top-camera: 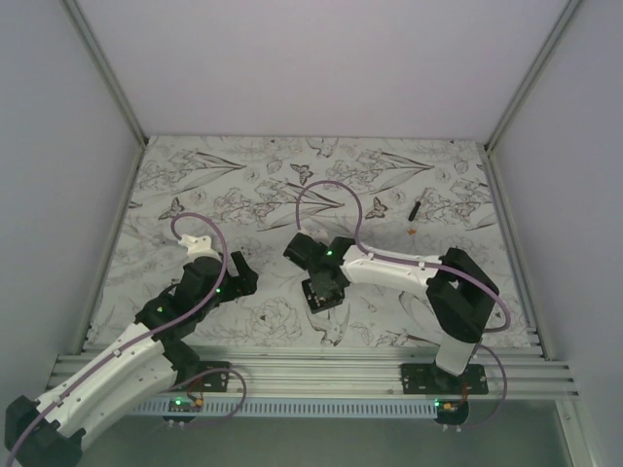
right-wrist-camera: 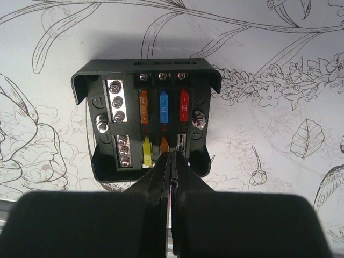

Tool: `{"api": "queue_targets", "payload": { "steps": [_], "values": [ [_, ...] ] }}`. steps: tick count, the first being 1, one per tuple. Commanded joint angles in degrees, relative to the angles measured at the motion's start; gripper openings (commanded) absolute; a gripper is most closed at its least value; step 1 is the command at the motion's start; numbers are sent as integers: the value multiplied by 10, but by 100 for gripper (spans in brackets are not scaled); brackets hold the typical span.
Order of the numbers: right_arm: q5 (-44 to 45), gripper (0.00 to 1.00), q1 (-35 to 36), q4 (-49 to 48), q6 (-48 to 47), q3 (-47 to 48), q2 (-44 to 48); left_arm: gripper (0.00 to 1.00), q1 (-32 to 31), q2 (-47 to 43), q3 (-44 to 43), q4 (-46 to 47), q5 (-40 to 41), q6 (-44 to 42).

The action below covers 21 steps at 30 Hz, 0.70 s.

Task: Snap on the fuse box
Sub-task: Install the fuse at the fuse box base.

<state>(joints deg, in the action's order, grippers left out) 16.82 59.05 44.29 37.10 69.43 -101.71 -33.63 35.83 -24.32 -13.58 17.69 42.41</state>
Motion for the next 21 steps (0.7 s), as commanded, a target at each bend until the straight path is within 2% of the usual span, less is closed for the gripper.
{"api": "queue_targets", "payload": {
  "steps": [1,4,8,12,15,21],
  "values": [
    [-26,0,-4,11,23,-29,-79,100,4,-5,-3,-12,5,0],
    [-21,0,-3,11,23,-23,-64,100,4,-7,-1,-12,6,0],
    [3,0,-3,11,10,5,1,100,4,-6,-1,-12,6,2],
    [27,12,-26,14,-10,22,62,100,4,-5,-2,-13,6,1],
    [57,16,-83,16,-23,5,97,100,4,-6,-2,-12,6,1],
    [74,28,-229,-45,-75,-52,156,100,4,-2,-2,-12,10,1]
  ]
}}
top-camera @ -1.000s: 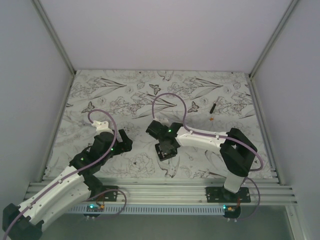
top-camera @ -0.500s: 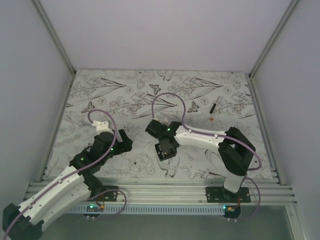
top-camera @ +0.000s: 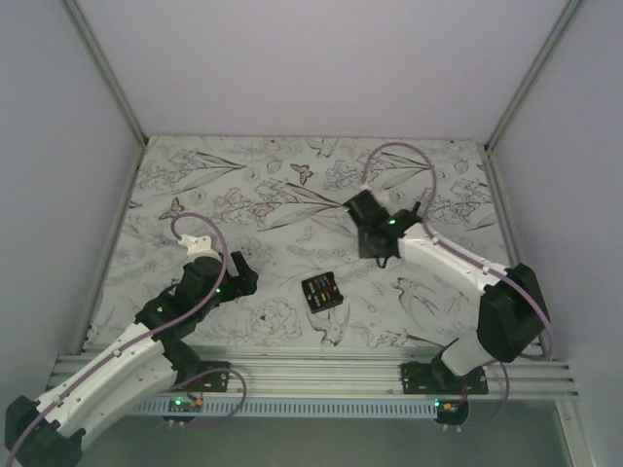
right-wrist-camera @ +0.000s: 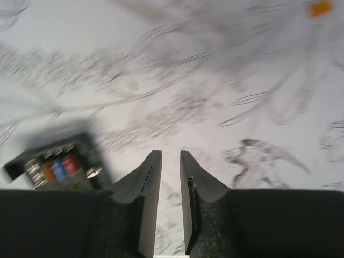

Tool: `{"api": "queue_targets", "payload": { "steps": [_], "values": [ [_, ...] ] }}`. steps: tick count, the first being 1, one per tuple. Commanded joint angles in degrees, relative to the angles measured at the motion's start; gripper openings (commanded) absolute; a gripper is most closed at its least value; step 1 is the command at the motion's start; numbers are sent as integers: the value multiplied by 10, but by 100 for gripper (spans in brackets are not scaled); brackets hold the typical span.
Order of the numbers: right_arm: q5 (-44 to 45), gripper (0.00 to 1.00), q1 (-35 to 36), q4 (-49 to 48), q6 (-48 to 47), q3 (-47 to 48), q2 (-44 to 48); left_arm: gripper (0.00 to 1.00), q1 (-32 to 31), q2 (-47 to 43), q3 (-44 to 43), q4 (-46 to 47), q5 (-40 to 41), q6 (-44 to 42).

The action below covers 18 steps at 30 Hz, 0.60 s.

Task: Snap on the fuse box
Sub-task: Install the fuse at the fuse box base, then move the fuse box cover to the center of the board.

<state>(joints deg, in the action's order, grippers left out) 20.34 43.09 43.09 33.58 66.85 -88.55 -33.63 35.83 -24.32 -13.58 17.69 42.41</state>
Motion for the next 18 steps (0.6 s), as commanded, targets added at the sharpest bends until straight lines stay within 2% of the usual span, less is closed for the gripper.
{"api": "queue_targets", "payload": {
  "steps": [1,7,14,18],
  "values": [
    [43,28,-90,-42,-49,-29,28,100,5,0,-1,-13,11,1],
    [48,30,-211,-103,-110,-28,12,100,5,8,-3,-11,13,1],
    [57,30,-292,-160,-158,-10,-79,100,8,20,-4,-12,16,1],
    [35,29,-309,-185,-184,8,-131,100,10,28,-5,-11,17,2]
  ]
}}
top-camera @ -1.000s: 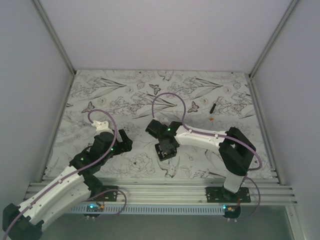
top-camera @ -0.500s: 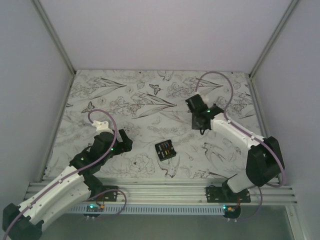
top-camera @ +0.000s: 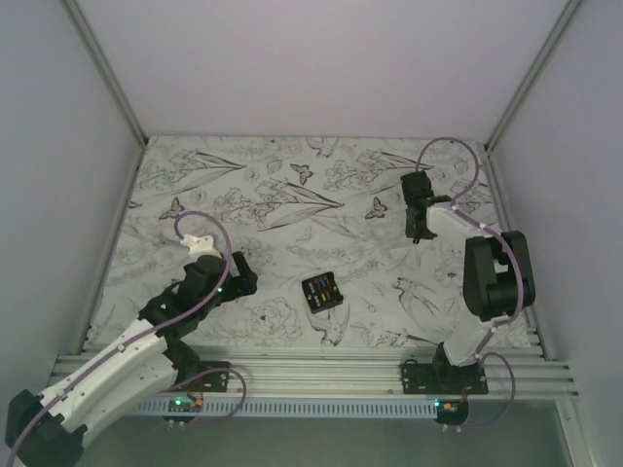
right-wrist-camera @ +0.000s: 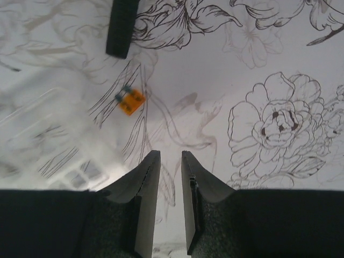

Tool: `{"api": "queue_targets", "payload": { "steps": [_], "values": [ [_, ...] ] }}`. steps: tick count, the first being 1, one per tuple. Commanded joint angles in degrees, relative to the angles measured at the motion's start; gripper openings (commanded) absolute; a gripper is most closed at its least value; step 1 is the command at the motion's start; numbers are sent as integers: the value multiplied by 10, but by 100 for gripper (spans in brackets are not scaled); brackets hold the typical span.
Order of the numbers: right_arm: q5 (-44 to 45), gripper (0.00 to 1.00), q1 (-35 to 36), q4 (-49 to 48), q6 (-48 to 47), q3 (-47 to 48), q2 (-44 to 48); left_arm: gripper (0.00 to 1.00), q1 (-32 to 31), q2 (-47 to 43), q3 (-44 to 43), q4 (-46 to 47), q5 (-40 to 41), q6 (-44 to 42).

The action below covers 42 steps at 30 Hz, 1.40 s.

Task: Snap on the fuse box
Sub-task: Move the fuse box cover to the center of the board.

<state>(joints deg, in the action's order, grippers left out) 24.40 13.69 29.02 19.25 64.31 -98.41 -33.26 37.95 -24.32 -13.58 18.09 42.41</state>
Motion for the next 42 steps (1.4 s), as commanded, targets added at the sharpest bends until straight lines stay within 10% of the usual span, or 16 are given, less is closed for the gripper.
{"api": "queue_targets", "payload": {
  "steps": [1,42],
  "values": [
    [-8,28,-16,-47,-46,38,-43,100,6,8,-5,-11,13,1],
    [-153,44,-63,-86,-75,84,-116,100,10,8,-5,-10,8,-1]
  ]
}}
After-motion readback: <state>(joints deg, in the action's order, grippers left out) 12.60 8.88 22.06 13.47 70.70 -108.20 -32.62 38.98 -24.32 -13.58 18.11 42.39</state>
